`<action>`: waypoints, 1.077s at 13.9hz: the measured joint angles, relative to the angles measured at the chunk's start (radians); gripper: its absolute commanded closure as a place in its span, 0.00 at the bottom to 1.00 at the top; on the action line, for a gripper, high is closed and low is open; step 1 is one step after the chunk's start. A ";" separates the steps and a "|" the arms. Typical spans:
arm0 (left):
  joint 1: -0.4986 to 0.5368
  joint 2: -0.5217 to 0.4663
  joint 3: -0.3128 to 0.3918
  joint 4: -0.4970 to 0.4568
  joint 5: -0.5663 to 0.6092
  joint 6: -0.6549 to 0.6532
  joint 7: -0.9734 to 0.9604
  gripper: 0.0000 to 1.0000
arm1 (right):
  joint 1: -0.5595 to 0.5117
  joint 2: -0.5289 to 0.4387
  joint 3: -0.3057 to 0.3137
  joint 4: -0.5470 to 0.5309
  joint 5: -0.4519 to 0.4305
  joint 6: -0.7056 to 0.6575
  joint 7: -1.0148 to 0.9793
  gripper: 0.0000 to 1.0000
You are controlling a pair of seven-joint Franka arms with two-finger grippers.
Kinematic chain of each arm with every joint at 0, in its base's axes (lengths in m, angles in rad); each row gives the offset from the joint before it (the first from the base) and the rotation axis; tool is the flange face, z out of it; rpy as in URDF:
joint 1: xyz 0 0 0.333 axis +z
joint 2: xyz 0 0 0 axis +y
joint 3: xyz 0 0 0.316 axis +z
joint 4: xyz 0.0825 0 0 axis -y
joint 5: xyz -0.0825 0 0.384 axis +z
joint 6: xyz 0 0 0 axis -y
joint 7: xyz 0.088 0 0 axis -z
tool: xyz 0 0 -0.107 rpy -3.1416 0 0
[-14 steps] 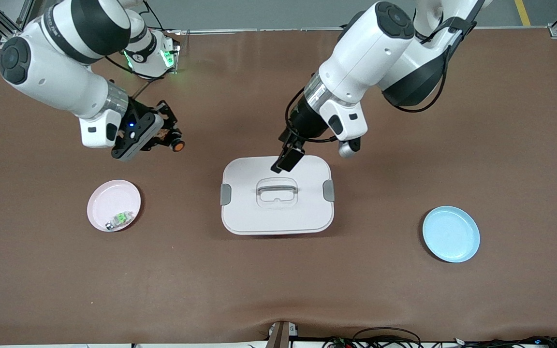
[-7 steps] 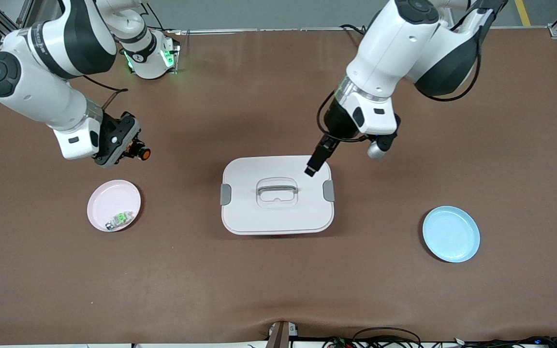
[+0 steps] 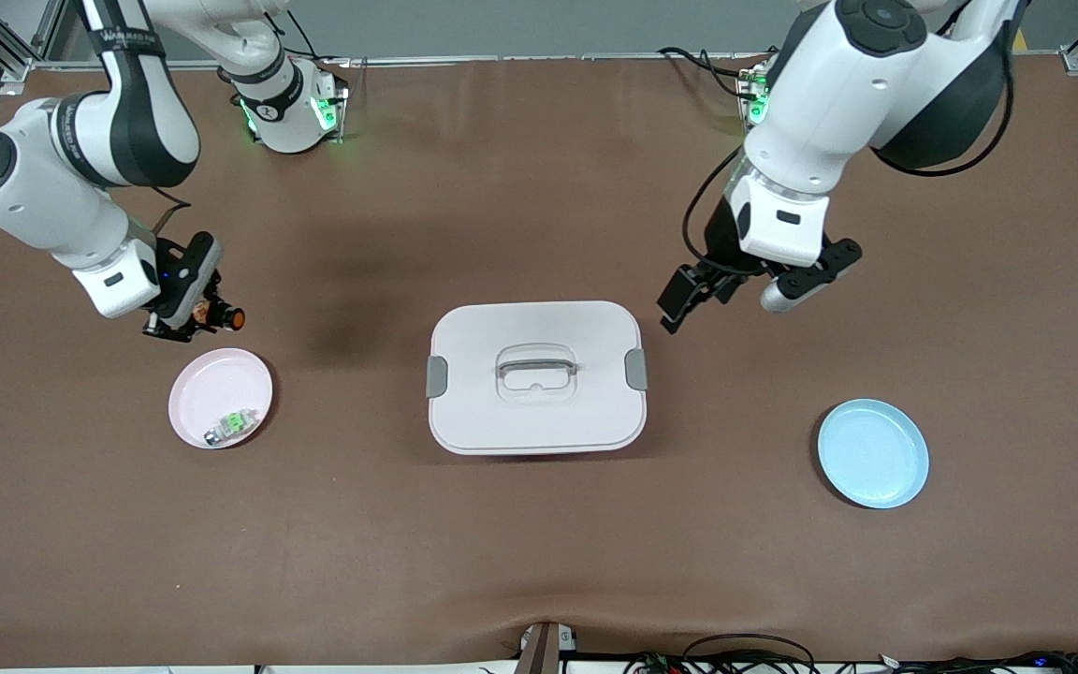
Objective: Transfer orange switch to right arm and place
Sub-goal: 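Carry the switch with the right gripper down onto the white plate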
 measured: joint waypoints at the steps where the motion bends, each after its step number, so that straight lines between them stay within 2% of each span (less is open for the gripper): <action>1: 0.022 -0.008 0.000 0.000 0.000 -0.032 0.066 0.00 | -0.020 0.003 0.000 -0.015 0.000 0.024 -0.047 1.00; 5: 0.123 -0.032 0.001 -0.001 0.000 -0.134 0.345 0.00 | -0.032 0.026 0.003 -0.078 -0.004 0.159 -0.088 1.00; 8: 0.197 -0.045 0.002 -0.003 0.000 -0.179 0.541 0.00 | -0.032 0.106 0.005 -0.104 -0.008 0.277 -0.088 1.00; 12: 0.293 -0.048 0.002 -0.003 0.000 -0.185 0.653 0.00 | -0.034 0.244 0.005 -0.094 -0.009 0.422 -0.088 1.00; 15: 0.360 -0.049 0.004 0.000 -0.002 -0.187 0.739 0.00 | -0.040 0.314 0.004 -0.066 -0.009 0.462 -0.088 1.00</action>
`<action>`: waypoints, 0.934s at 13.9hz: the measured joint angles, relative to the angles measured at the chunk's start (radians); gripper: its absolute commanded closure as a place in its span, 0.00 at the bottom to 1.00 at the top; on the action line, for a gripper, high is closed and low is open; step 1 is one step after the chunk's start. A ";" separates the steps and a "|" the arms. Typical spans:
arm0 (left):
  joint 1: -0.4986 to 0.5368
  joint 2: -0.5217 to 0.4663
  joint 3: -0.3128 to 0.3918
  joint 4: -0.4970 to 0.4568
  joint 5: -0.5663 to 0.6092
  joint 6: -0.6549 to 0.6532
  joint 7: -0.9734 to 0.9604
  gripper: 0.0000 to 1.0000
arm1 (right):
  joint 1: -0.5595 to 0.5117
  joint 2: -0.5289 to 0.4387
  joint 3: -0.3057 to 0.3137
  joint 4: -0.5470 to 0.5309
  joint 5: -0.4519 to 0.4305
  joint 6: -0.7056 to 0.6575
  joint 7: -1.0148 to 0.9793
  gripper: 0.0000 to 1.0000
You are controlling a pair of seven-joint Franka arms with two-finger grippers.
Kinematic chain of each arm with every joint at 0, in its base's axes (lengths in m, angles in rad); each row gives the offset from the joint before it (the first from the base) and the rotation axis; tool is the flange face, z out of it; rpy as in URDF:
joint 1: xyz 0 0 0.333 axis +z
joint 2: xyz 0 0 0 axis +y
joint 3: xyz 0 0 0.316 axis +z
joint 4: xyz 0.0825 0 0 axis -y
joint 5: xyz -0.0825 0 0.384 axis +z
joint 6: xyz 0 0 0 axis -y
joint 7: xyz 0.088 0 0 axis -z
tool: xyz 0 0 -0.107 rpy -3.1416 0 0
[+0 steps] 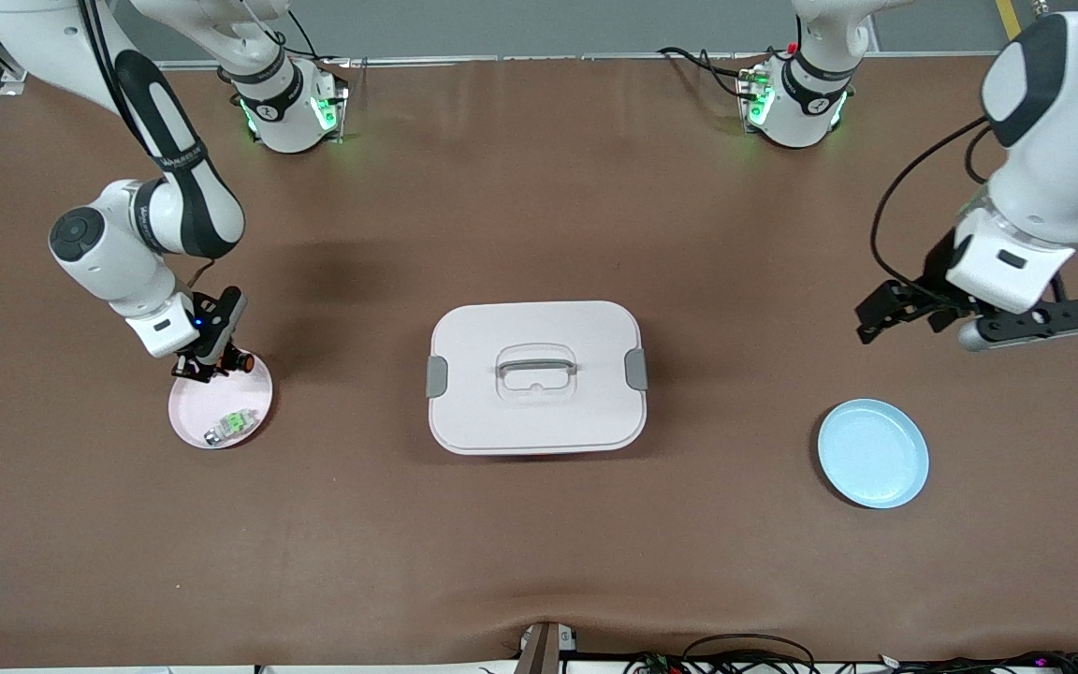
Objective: Transfer orange switch to right arm and place
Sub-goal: 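Carry the switch with the right gripper down onto the white plate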
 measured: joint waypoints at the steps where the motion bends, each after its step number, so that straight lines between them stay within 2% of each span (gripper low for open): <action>1: 0.017 0.000 0.000 0.002 0.000 0.000 0.017 0.00 | -0.002 0.012 0.000 0.009 0.000 0.002 0.000 1.00; 7: 0.118 -0.004 0.001 0.005 -0.019 -0.006 0.146 0.00 | -0.060 0.073 -0.001 0.062 0.000 0.004 -0.088 1.00; 13: 0.137 -0.004 0.000 0.006 -0.072 -0.007 0.150 0.00 | -0.068 0.122 0.002 0.095 0.000 0.005 -0.118 1.00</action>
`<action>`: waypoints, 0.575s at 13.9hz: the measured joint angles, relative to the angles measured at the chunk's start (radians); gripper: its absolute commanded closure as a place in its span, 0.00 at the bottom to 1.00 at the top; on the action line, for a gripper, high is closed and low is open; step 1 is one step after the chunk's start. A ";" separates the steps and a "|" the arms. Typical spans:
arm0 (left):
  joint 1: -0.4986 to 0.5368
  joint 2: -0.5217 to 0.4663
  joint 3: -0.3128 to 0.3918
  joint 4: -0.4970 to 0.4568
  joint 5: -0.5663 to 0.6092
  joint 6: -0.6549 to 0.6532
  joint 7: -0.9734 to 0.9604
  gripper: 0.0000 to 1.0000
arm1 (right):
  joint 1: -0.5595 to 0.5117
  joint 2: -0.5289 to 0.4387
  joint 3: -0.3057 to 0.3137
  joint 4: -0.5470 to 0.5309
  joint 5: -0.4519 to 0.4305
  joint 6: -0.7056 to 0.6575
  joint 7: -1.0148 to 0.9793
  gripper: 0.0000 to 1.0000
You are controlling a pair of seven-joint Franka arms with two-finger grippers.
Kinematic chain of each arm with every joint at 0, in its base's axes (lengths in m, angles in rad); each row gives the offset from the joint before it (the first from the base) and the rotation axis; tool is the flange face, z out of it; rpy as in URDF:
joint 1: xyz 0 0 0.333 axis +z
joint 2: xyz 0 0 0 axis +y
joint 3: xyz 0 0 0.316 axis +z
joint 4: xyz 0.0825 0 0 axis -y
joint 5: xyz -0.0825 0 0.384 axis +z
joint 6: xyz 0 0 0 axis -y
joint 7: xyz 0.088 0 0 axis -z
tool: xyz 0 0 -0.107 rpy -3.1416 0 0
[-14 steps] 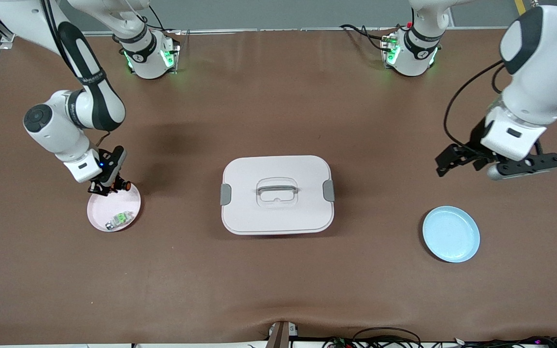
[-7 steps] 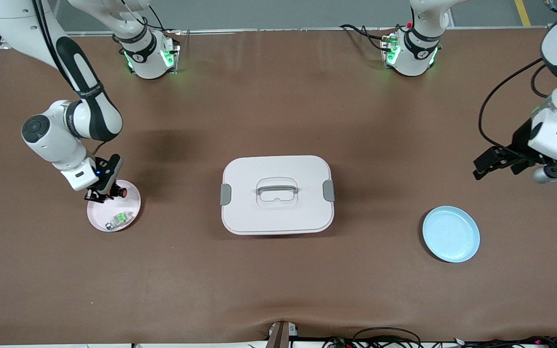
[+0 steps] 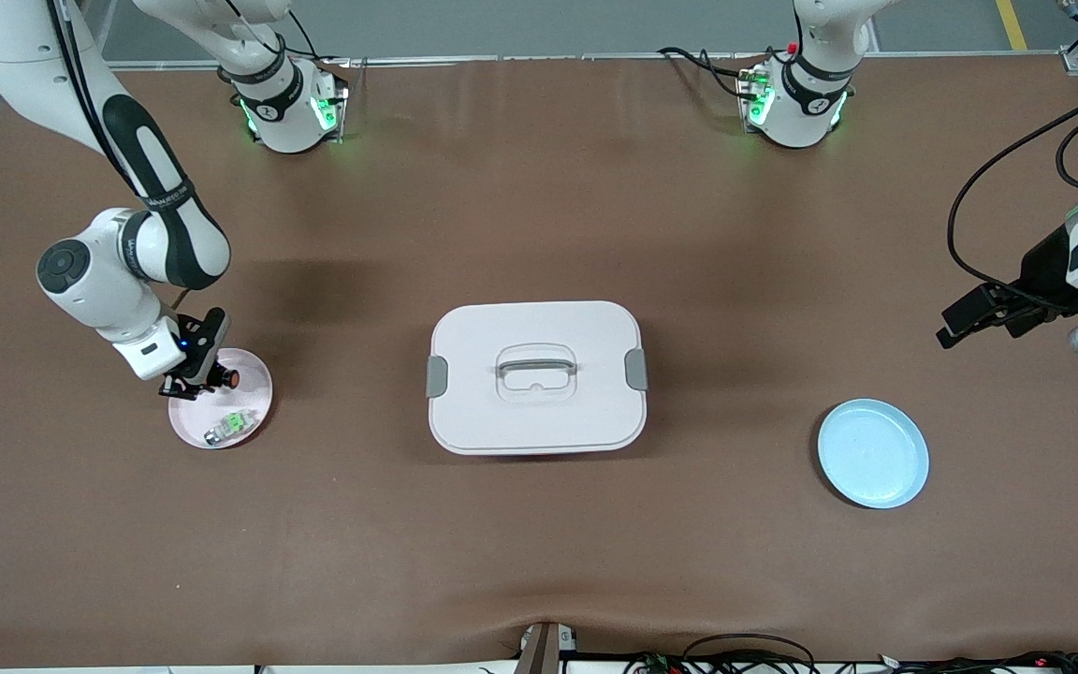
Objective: Transfer orange switch to right arm and place
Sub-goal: 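Carry the switch with the right gripper down onto the white plate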
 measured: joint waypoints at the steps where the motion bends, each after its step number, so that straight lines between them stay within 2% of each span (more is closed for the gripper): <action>1: 0.000 0.000 0.000 0.001 0.000 0.000 0.000 0.00 | 0.000 0.007 0.000 0.008 0.000 0.000 -0.007 1.00; 8: -0.006 0.000 0.007 0.003 0.000 0.000 0.000 0.00 | -0.006 0.066 -0.002 0.046 0.000 0.000 -0.019 1.00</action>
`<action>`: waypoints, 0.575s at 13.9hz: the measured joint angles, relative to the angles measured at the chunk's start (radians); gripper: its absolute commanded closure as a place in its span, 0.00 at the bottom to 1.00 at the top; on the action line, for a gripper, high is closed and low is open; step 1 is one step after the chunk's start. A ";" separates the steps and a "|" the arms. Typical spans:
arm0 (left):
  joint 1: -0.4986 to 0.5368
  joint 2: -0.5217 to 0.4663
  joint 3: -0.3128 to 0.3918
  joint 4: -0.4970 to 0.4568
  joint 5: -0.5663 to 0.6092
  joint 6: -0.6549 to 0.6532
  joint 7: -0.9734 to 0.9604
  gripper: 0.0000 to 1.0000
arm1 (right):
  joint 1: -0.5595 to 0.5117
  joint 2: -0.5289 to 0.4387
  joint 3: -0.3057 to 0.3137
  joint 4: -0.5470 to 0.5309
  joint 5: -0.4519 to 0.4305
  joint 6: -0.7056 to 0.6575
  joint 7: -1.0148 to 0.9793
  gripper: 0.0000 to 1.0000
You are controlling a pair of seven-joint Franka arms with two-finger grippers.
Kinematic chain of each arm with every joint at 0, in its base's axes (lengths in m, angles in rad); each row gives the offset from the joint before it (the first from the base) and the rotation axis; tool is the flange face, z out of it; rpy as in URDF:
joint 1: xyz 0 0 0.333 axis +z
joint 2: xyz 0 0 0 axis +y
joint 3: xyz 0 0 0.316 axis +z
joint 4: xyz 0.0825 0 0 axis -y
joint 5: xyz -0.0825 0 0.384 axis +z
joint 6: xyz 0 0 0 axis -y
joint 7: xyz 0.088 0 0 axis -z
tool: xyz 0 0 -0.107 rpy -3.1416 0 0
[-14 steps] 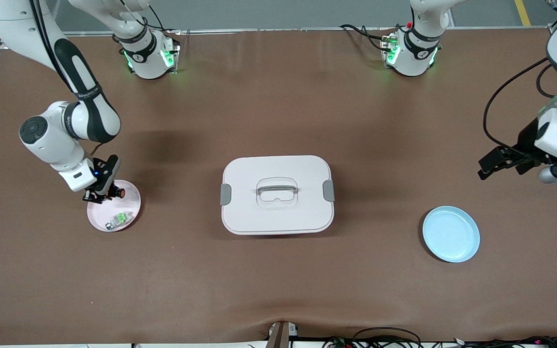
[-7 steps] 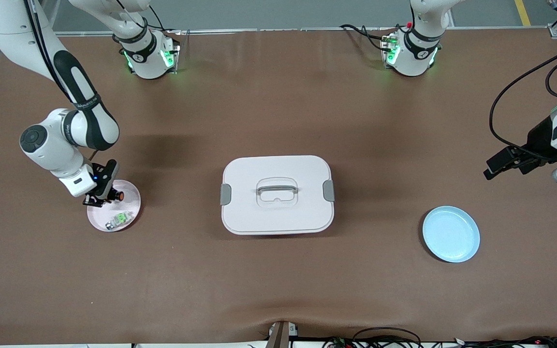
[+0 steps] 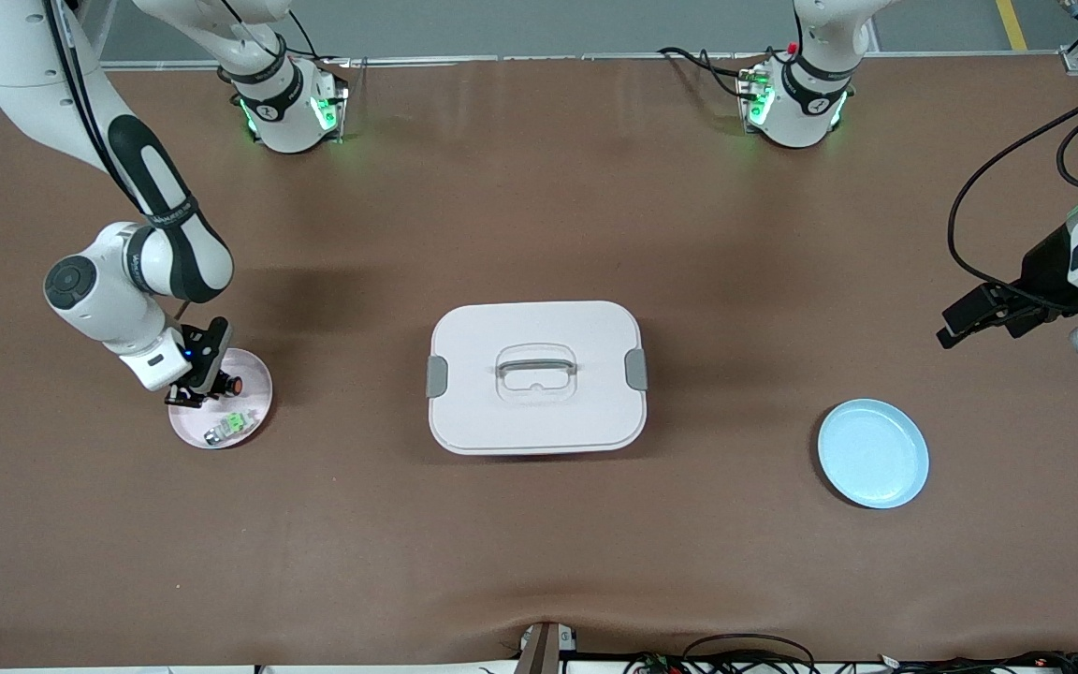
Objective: Transfer orange switch to right arm and place
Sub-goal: 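Carry the switch with the right gripper down onto the white plate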
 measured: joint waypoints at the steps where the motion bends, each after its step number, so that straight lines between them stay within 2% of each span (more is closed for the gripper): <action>1: -0.020 0.000 0.019 0.000 0.000 0.000 0.000 0.00 | -0.003 0.007 0.000 0.003 0.000 0.000 0.000 0.94; 2: -0.058 0.000 0.059 0.001 0.000 0.000 0.000 0.00 | -0.005 0.010 0.000 0.005 0.000 0.000 0.000 0.29; 3: -0.108 0.000 0.108 0.002 0.000 0.000 0.000 0.00 | -0.006 0.011 0.000 0.007 0.001 0.000 0.001 0.00; 5: -0.203 0.000 0.197 0.003 -0.001 -0.001 0.000 0.00 | -0.012 0.014 0.000 0.011 0.001 0.000 0.003 0.00; 8: -0.289 -0.002 0.277 0.005 -0.001 -0.001 0.000 0.00 | -0.018 0.019 0.000 0.028 0.001 -0.003 0.003 0.00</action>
